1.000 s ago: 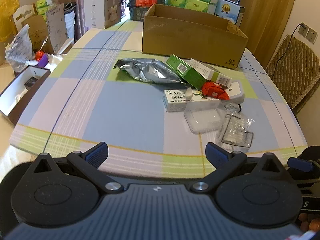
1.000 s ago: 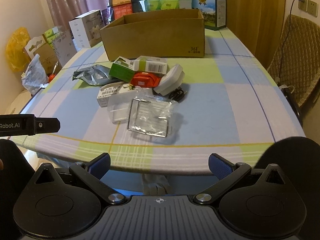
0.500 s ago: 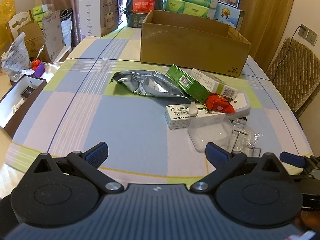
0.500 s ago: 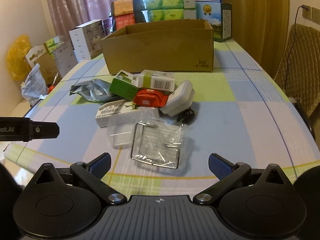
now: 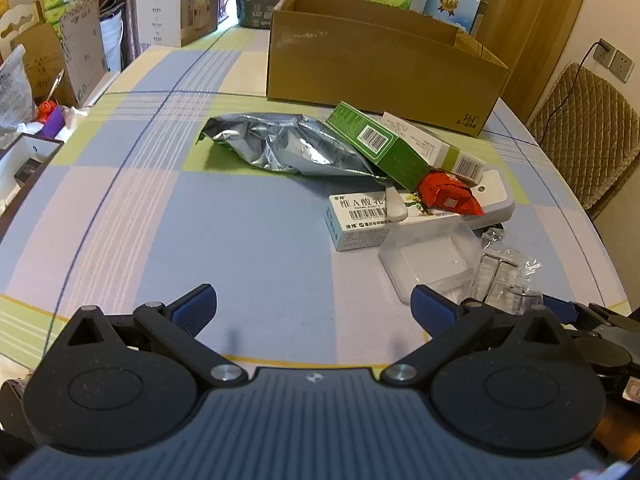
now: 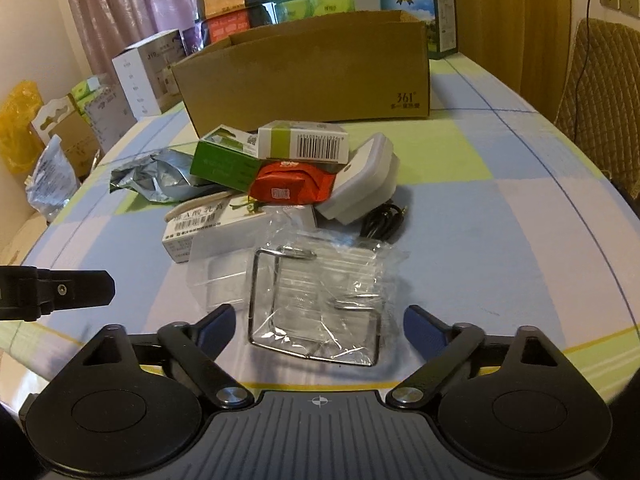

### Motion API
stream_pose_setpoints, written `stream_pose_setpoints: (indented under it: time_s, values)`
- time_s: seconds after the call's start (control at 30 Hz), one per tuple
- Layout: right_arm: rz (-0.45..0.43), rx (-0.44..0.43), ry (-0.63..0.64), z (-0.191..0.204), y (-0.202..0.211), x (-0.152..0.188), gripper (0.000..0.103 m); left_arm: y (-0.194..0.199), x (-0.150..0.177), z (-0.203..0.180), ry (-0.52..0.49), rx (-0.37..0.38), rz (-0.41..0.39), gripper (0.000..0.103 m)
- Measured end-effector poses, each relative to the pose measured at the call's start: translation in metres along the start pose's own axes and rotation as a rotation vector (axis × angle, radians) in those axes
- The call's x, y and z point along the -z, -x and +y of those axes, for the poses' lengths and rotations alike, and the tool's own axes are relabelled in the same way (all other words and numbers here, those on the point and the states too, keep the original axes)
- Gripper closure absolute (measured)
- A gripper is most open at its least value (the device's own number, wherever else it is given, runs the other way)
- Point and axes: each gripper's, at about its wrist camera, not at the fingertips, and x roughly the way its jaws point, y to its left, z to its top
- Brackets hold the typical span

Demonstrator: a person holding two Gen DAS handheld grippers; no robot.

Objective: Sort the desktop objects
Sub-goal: 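Move the left tool toward the clear plastic box while the right tool approaches the bagged wire rack, then close the right tool on the bagged wire rack while the left tool grips the clear plastic box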

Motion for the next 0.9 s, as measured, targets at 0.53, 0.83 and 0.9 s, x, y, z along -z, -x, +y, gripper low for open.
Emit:
stream_pose_setpoints:
  time_s: [0.53, 0.83, 0.9]
  values:
    - [-0.031, 0.068, 0.028, -0.026, 0.017, -0.009, 0.031, -0.021, 0.004, -0.034, -0.203, 0.097, 0.006, 0.002]
    - [-0.021, 0.119, -0.004, -0.056, 0.018, -0.008, 0.031, -0.061, 0.005, -0.064, -0.389, 0.188, 0.042, 0.018]
    - [-0.017, 0.121, -0.009, -0.06, 0.016, -0.007, 0.031, -0.067, 0.004, -0.066, -0.416, 0.202, 0.036, 0.018]
